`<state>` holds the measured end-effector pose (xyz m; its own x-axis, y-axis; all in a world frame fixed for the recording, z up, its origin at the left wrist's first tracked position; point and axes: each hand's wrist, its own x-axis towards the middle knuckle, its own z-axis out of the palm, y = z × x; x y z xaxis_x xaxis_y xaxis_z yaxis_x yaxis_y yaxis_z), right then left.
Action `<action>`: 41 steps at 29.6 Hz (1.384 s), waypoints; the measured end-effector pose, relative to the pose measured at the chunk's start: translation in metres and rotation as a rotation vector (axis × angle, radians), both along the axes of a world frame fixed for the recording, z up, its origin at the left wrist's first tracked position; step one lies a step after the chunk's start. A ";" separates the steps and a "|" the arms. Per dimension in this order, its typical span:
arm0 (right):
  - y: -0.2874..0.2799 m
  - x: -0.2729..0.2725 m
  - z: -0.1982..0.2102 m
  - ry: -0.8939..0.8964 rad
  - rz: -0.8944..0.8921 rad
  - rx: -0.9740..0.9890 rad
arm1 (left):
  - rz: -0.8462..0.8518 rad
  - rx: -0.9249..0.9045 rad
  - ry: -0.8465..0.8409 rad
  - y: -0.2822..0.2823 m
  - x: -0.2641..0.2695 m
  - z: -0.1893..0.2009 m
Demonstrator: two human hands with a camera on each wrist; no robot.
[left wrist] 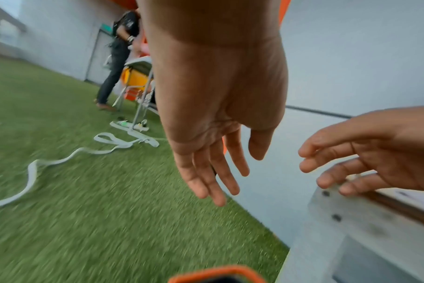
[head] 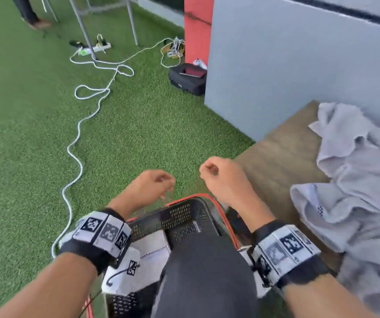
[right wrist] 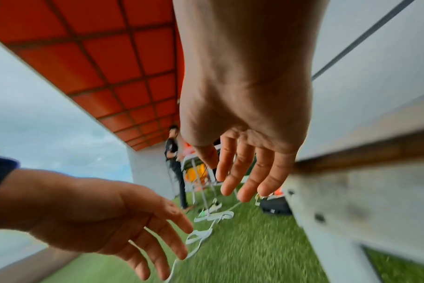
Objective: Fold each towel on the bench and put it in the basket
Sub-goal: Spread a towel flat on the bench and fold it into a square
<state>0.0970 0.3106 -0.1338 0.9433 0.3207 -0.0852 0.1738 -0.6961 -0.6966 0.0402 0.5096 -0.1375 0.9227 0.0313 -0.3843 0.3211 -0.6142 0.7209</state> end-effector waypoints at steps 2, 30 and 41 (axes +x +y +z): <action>-0.022 -0.006 0.030 -0.036 -0.099 0.088 | -0.044 0.034 -0.056 -0.008 0.005 0.037; -0.286 -0.246 0.035 0.299 -0.534 -0.129 | -0.714 0.089 -0.065 -0.349 -0.097 0.054; -0.329 -0.248 0.062 -0.043 -0.783 0.314 | -0.559 -0.311 -0.223 -0.398 -0.123 0.069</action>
<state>-0.1513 -0.0181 -0.0723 0.9035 -0.4242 -0.0607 -0.2477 -0.4015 -0.8817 -0.0825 0.1116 -0.0684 0.8262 -0.5551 -0.0968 -0.1614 -0.3977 0.9032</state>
